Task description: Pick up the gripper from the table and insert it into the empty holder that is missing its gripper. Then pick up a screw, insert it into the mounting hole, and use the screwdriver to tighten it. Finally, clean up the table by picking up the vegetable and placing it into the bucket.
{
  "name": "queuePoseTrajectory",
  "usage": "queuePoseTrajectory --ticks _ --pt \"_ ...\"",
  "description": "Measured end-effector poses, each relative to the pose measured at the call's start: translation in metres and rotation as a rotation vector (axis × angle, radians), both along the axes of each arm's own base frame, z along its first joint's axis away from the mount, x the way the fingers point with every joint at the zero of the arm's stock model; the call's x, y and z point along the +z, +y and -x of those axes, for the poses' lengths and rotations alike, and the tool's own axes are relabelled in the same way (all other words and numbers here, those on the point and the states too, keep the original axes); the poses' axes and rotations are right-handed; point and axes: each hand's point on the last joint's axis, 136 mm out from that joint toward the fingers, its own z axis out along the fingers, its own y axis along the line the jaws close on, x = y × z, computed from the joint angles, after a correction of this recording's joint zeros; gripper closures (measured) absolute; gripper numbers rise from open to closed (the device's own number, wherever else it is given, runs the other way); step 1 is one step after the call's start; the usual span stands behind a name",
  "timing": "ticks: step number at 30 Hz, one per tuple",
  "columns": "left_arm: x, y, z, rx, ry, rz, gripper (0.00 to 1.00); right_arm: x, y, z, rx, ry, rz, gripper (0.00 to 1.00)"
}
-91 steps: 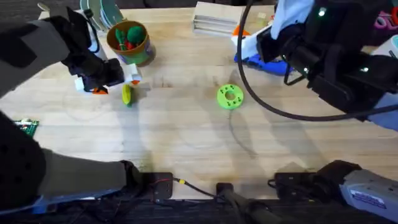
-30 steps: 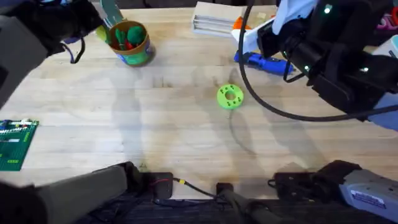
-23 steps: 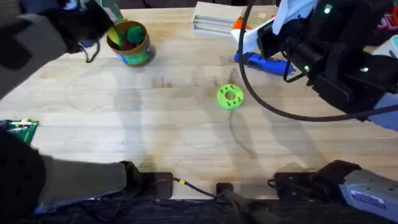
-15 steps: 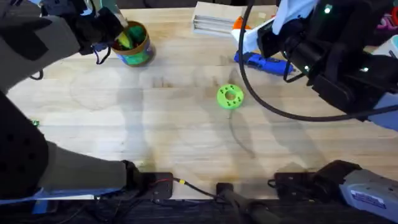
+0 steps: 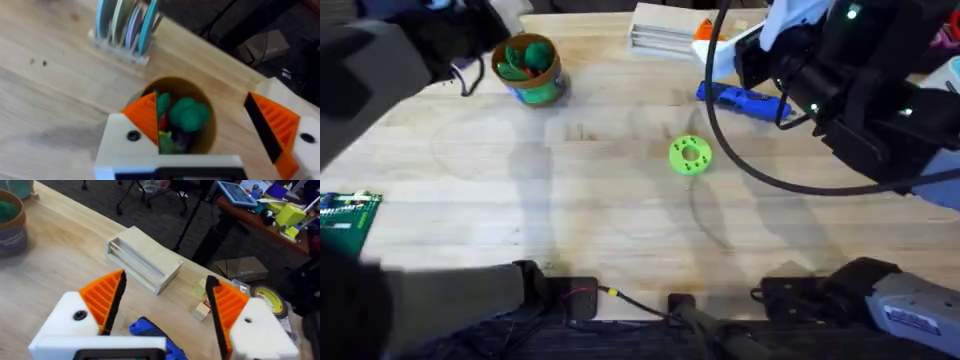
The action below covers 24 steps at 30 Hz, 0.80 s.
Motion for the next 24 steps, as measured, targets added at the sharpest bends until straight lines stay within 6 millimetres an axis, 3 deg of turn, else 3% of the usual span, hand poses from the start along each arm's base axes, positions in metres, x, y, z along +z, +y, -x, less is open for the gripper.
queuePoseTrajectory --ticks 4,6,9,12,14,19,21,24 --pt "0.049 -0.016 0.023 -0.067 -0.071 -0.089 0.005 -0.001 0.001 0.001 -0.009 0.017 -0.049 0.010" --pt "0.069 -0.032 0.045 -0.125 -0.083 -0.145 0.005 -0.003 0.003 0.002 -0.010 0.036 -0.082 0.010" --pt "0.087 -0.055 0.077 -0.212 -0.080 -0.212 0.005 -0.009 0.008 0.011 0.000 0.079 -0.095 0.010" --pt "0.092 -0.078 0.109 -0.307 -0.054 -0.263 0.022 -0.017 0.007 0.026 0.007 0.145 -0.080 0.009" --pt "0.091 -0.095 0.133 -0.380 -0.028 -0.290 0.179 -0.024 0.003 0.037 0.001 0.213 -0.067 0.010" --pt "0.083 -0.121 0.183 -0.523 0.028 -0.333 0.934 -0.024 -0.009 0.058 -0.040 0.343 -0.083 0.010" --pt "0.079 -0.125 0.200 -0.557 0.054 -0.338 0.993 -0.019 -0.013 0.065 -0.055 0.371 -0.101 0.010" --pt "0.071 -0.129 0.222 -0.595 0.093 -0.339 0.988 -0.012 -0.019 0.075 -0.074 0.399 -0.128 0.010"
